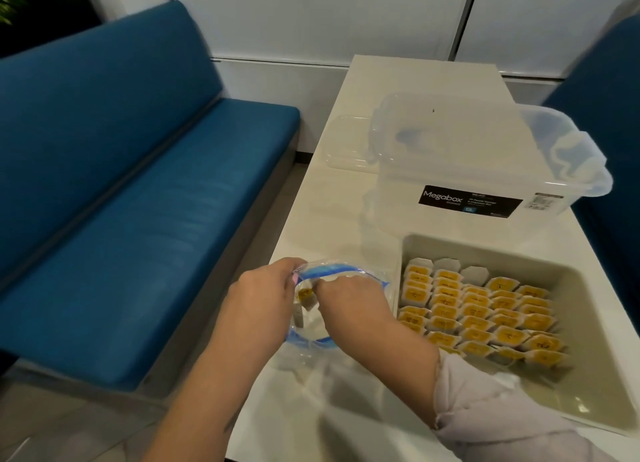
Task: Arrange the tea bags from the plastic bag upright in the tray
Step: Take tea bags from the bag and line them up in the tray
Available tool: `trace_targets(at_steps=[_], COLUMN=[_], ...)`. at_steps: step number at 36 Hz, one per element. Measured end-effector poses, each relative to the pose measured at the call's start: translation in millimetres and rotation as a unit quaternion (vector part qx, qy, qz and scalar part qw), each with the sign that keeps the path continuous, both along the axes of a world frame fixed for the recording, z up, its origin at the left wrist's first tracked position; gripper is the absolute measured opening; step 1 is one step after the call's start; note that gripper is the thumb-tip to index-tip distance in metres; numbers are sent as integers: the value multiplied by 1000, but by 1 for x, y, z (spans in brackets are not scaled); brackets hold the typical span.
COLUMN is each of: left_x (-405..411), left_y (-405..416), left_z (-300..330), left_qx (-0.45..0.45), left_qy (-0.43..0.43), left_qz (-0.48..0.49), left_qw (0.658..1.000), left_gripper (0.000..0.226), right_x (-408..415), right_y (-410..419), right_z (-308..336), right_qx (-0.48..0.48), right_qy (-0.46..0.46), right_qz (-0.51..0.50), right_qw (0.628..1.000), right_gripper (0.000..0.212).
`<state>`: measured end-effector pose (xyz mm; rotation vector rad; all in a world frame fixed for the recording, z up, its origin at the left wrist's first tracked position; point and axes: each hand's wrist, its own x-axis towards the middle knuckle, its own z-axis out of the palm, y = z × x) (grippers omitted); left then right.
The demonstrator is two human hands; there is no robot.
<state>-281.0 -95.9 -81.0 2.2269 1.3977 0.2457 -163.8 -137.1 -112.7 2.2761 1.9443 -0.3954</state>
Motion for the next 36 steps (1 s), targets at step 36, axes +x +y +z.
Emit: trace_targets(at_steps=[36], left_x=[4], left_y=[-17], left_z=[-8], left_qx=[-65], left_qy=[-92], left_qz=[8], left_qw=[994], left_gripper=[67], right_x=[59], right_y=[-39], right_z=[36], right_qx=[158], right_qy=[398], right_qz=[-191], right_qw=[883], right_gripper=[16])
